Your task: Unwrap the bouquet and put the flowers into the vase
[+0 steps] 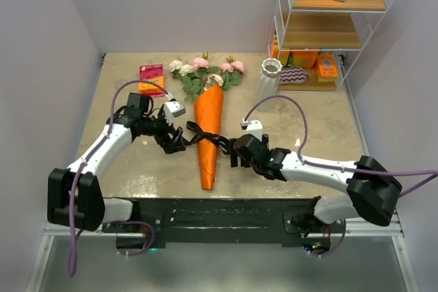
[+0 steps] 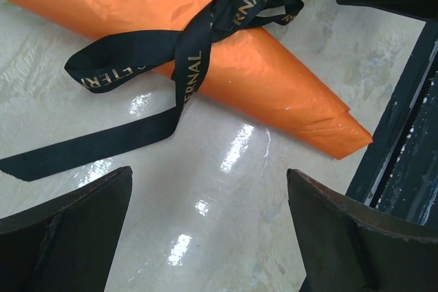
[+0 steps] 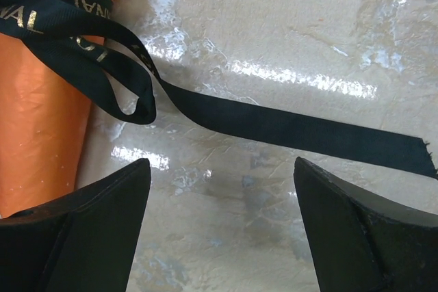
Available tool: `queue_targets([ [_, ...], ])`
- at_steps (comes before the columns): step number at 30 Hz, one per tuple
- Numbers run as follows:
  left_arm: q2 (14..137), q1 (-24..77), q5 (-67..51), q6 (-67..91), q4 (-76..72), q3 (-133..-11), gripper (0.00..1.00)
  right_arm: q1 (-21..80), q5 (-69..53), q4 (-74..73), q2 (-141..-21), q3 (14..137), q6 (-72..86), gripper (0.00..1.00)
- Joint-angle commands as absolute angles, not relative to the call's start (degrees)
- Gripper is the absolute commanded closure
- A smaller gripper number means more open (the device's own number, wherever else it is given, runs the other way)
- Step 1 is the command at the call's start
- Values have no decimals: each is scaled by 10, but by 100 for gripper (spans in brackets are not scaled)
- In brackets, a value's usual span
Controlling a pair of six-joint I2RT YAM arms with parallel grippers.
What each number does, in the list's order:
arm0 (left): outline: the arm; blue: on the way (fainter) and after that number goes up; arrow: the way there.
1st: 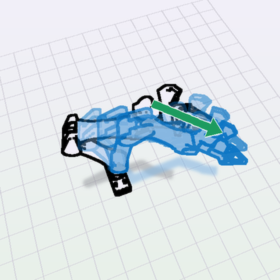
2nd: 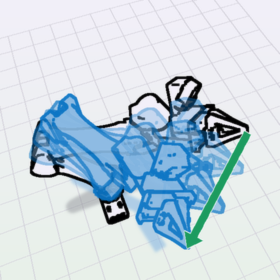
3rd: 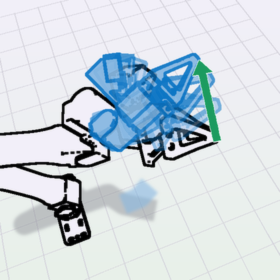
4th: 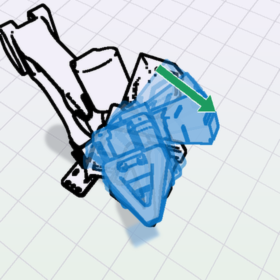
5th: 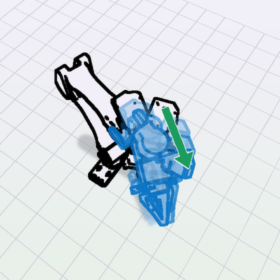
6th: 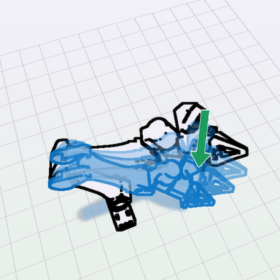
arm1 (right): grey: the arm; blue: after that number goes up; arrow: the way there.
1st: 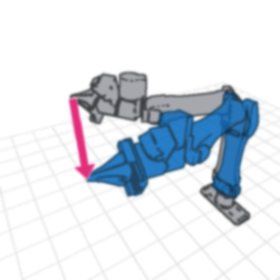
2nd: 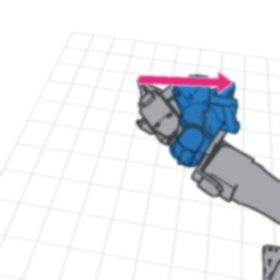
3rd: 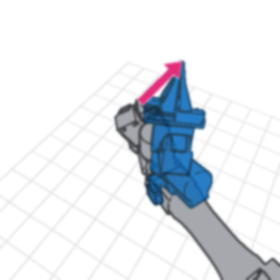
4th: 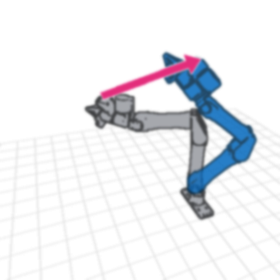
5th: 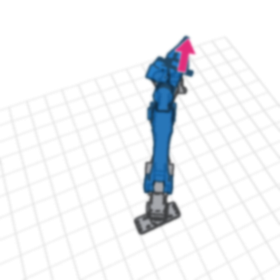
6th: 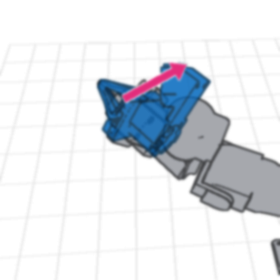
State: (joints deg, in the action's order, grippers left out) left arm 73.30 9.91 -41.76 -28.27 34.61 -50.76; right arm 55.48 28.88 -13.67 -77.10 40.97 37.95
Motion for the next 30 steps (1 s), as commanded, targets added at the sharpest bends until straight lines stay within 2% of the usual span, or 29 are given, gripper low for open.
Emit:
queue_targets([
  [1,770,108,-436,-301,289,-509,1,556,275,-44,-773,393,363,12],
  [13,848,148,-390,-310,185,-489,3,555,275,-15,-800,382,376,14],
  [16,865,148,-389,-316,177,-494,10,556,280,-16,-796,381,379,14],
  [17,868,148,-393,-316,178,-497,17,556,281,-18,-796,381,381,14],
  [19,882,148,-405,-319,178,-502,21,556,281,-19,-798,382,381,15],
  [30,912,149,-410,-322,152,-498,19,556,330,-11,-827,383,392,17],
])
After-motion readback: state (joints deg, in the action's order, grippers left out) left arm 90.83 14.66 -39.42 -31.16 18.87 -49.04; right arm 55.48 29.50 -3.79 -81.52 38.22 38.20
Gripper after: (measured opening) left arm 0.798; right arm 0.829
